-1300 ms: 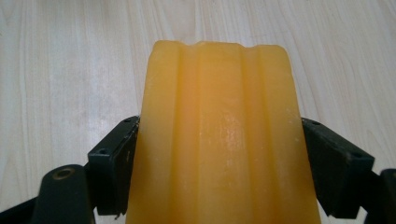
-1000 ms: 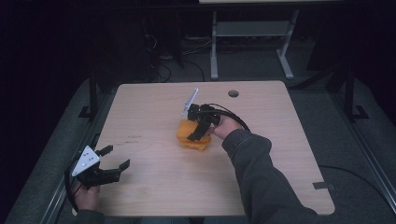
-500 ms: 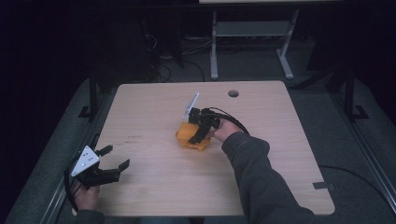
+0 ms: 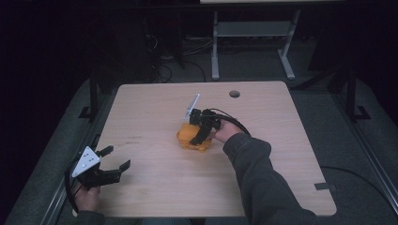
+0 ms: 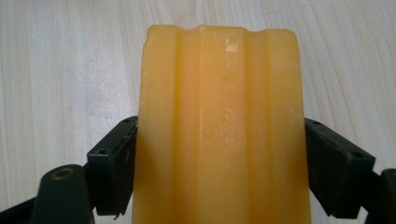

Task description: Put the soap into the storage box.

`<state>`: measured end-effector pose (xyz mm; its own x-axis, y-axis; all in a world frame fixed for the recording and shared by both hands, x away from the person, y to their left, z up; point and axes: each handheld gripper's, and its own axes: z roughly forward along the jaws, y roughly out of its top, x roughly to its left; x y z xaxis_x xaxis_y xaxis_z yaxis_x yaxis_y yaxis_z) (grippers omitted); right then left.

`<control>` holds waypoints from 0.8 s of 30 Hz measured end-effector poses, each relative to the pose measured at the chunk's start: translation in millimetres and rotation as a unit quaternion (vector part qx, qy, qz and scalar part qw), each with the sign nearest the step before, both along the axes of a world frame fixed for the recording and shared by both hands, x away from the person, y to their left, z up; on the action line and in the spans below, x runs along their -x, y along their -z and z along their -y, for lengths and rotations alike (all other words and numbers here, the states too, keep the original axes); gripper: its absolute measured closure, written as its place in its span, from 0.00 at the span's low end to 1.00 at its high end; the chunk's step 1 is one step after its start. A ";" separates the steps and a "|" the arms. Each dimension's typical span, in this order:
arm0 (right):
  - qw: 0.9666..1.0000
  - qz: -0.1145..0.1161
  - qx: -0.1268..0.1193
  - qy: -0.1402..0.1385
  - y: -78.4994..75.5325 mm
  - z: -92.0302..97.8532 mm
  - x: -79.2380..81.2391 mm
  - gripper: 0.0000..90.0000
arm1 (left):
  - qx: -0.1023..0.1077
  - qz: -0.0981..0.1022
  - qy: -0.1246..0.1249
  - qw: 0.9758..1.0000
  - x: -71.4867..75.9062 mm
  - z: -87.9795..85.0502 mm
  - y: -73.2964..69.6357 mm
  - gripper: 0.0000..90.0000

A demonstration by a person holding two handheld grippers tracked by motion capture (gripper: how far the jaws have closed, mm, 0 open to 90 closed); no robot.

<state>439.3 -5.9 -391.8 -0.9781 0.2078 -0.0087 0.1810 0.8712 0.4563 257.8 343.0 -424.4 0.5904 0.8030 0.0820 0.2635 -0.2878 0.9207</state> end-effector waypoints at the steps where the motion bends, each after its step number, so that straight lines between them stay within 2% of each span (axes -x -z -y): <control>1: 1.000 0.000 0.000 0.000 0.0 -0.1 0.0 0.22 | 0.000 0.001 0.001 1.000 -0.1 -0.1 0.0 0.15; 12: 1.000 0.004 0.003 0.006 -1.2 0.4 2.1 0.21 | 0.002 0.001 0.000 1.000 -0.1 0.2 0.0 0.15; 18: 1.000 0.001 -0.015 0.013 -4.5 4.0 3.0 0.19 | 0.000 0.000 0.001 1.000 0.0 0.1 0.1 0.15; 24: 1.000 0.006 -0.017 0.017 -8.5 8.7 5.6 0.19 | -0.003 0.000 0.002 1.000 0.1 0.8 -0.2 0.15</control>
<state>433.7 -14.6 -383.3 -0.9705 0.2407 -0.0136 0.2037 0.8489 0.4877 257.7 342.2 -424.3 0.5930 0.8005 0.0871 0.2623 -0.2943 0.9190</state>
